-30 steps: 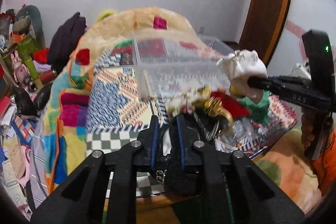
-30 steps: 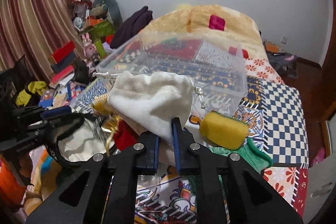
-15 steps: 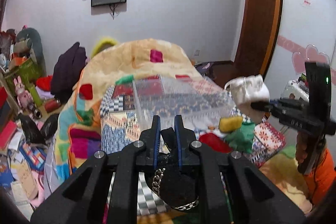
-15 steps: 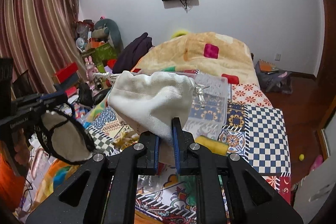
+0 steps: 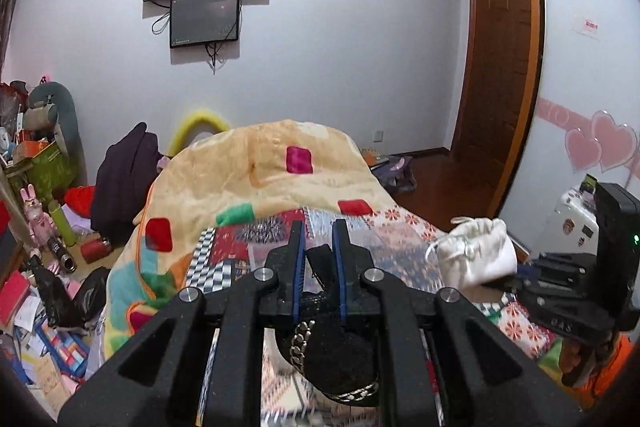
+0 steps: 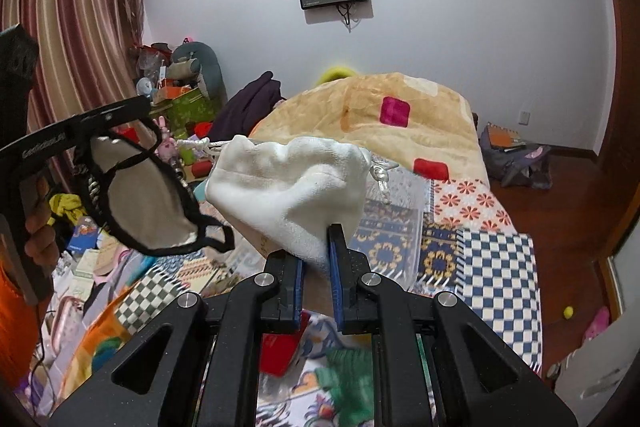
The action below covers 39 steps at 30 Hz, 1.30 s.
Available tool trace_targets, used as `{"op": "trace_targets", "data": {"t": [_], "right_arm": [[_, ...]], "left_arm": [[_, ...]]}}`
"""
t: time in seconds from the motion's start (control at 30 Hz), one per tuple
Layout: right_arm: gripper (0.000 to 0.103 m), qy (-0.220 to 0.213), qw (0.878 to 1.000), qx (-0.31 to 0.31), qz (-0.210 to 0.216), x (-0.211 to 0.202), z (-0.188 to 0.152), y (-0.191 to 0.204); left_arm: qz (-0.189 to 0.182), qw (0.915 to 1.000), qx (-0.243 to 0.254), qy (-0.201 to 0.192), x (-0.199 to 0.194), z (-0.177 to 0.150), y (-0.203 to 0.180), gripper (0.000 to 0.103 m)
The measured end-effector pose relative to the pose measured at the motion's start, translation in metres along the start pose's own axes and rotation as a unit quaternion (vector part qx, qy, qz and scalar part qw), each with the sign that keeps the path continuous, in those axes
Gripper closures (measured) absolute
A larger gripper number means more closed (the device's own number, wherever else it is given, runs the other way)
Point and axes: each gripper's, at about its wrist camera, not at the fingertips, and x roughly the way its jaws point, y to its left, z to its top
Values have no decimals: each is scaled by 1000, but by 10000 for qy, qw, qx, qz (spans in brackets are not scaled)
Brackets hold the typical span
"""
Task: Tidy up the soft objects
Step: 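Lower the handbag into the clear box with the left tool while the right tool drops the cloth bag in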
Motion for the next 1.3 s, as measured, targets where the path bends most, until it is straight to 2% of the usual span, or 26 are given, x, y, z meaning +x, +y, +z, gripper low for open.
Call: {"op": "trace_targets", "data": {"t": [0.17, 0.27, 0.4, 0.53, 0.67, 0.77, 0.8, 0.87, 0.9, 0.93, 1.0, 1.07, 1.13, 1.23, 1.3], "right_arm": [[93, 83, 9999, -34, -67, 16, 9, -5], [93, 272, 9996, -4, -63, 36, 9, -10], [93, 677, 9976, 96, -57, 71, 2, -17], [93, 1006, 9948, 105, -134, 94, -4, -19], [92, 1144, 9932, 17, -211, 102, -8, -17], [92, 1163, 9929, 7, -240, 100, -7, -17], [87, 1174, 9928, 33, -222, 98, -7, -17], [73, 1142, 9932, 110, -181, 93, -5, -19], [61, 1097, 9937, 135, -174, 90, -3, -20], [54, 1022, 9945, 147, -175, 85, -2, -21], [50, 894, 9957, 123, -200, 73, 0, -20], [46, 794, 9966, 107, -211, 63, 3, -21], [33, 670, 9974, 99, -246, 52, 4, -20], [21, 509, 9980, 90, -350, 35, 2, -21], [20, 501, 9980, 110, -381, 28, -1, -23]], "left_arm": [[9, 10000, -33, -57, 29, 1, 2, 91], [48, 9999, -31, 102, 55, -10, 2, 91], [148, 9989, 1, 443, 88, -33, 5, 91], [64, 9963, -69, 857, 113, -50, 12, 91], [47, 9930, -83, 1181, 126, -63, 15, 90], [0, 9903, -39, 1390, 128, -70, 14, 86], [-7, 9896, -19, 1435, 128, -71, 14, 83], [5, 9886, 60, 1506, 126, -71, 10, 78], [29, 9886, 116, 1502, 122, -71, 8, 73], [54, 9888, 154, 1483, 119, -71, 7, 69], [74, 9899, 189, 1406, 109, -68, 5, 47], [91, 9915, 218, 1281, 97, -64, 3, 39], [92, 9926, 289, 1175, 84, -62, 0, 35], [105, 9932, 376, 1092, 66, -63, -6, 25], [83, 9931, 410, 1096, 57, -67, -10, 17]]}}
